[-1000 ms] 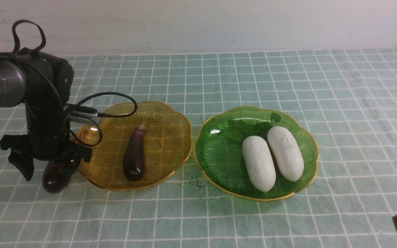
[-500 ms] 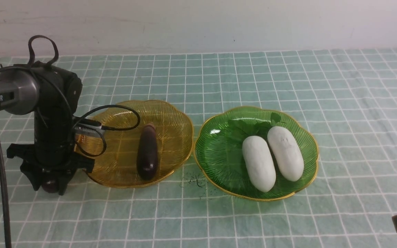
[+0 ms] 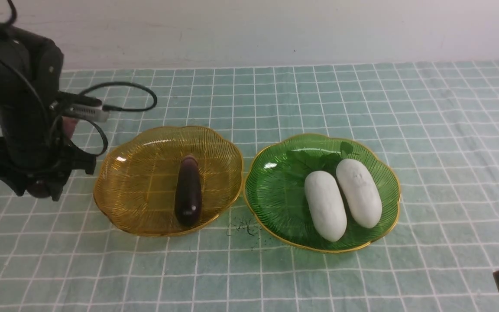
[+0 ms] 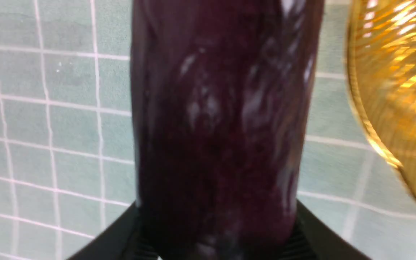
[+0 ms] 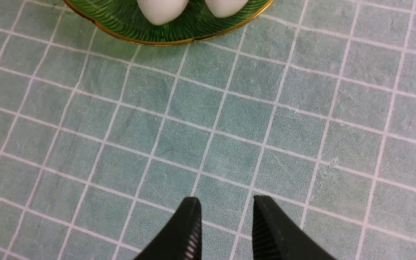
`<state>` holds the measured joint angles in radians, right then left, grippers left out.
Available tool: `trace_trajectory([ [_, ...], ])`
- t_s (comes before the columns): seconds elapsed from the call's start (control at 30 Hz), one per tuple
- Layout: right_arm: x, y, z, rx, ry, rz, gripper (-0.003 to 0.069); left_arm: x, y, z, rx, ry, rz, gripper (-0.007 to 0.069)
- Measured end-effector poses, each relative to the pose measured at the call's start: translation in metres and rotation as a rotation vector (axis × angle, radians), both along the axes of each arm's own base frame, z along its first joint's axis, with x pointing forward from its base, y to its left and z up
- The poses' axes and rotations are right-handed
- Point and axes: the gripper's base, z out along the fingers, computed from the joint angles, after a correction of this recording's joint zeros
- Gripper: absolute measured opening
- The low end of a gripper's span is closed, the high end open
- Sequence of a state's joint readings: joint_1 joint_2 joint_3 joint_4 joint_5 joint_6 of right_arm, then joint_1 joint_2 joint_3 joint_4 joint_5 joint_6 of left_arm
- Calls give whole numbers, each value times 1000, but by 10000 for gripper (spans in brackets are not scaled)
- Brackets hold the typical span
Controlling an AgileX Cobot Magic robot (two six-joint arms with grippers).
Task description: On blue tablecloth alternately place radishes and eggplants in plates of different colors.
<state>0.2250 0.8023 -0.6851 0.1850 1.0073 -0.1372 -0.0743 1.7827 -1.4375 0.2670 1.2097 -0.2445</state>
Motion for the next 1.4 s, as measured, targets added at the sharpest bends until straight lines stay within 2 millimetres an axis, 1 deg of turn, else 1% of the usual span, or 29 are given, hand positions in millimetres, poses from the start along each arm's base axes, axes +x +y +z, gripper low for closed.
trace_trajectory([
  [0.1,0,0,0,1,-2,0,191,-5,-9,6,-110,-3,25,349],
  [0.23,0,0,0,0,-6,-1,191,-4,-23,-2,-262,28,41,349],
  [0.33,0,0,0,0,-5,0,190,6,-31,-17,-345,23,50,349],
  [0.37,0,0,0,-1,-4,0,189,7,-31,-17,-349,19,51,349],
  [0.4,0,0,0,-2,1,1,183,11,-34,-24,-375,26,62,349],
  [0.43,0,0,0,-2,3,1,181,12,-35,-26,-381,29,65,349],
  [0.47,-1,0,-1,-4,10,4,170,13,-36,-32,-389,41,71,349],
  [0.53,-6,-1,0,-11,19,15,123,18,-37,-45,-400,71,75,351],
  [0.57,-9,-2,2,-9,2,17,98,19,-37,-48,-400,76,74,362],
  [0.63,-19,-4,9,-1,-50,22,47,20,-37,-52,-399,84,62,416],
  [0.73,-36,-8,18,17,-128,22,6,20,-38,-52,-401,84,45,499],
  [0.83,-56,-13,26,39,-213,6,-10,19,-39,-52,-412,90,35,563],
  [0.87,-58,-14,27,41,-220,4,-11,19,-39,-52,-412,90,34,567],
  [0.97,-85,-22,35,51,-353,-18,-14,17,-40,-50,-422,107,10,591],
  [1.0,-96,-26,38,53,-416,-27,-15,16,-40,-49,-422,111,3,591],
  [1.03,-103,-29,39,53,-461,-33,-14,16,-40,-48,-423,114,0,590],
  [1.1,-119,-35,40,73,-619,-52,-14,14,-40,-46,-423,116,-7,580],
  [1.17,-127,-37,36,112,-761,-69,-14,13,-40,-44,-422,116,-10,560],
  [1.23,-126,-37,28,147,-866,-82,-14,13,-40,-42,-422,113,-13,533],
  [1.27,-122,-37,21,165,-918,-90,-14,13,-40,-42,-422,113,-19,515],
  [1.3,-118,-36,17,175,-944,-94,-15,13,-40,-42,-421,113,-23,503],
  [1.37,-108,-34,5,192,-987,-104,-15,13,-40,-42,-418,118,-49,424],
  [1.4,-107,-34,3,194,-994,-106,-15,13,-40,-42,-418,118,-52,418],
])
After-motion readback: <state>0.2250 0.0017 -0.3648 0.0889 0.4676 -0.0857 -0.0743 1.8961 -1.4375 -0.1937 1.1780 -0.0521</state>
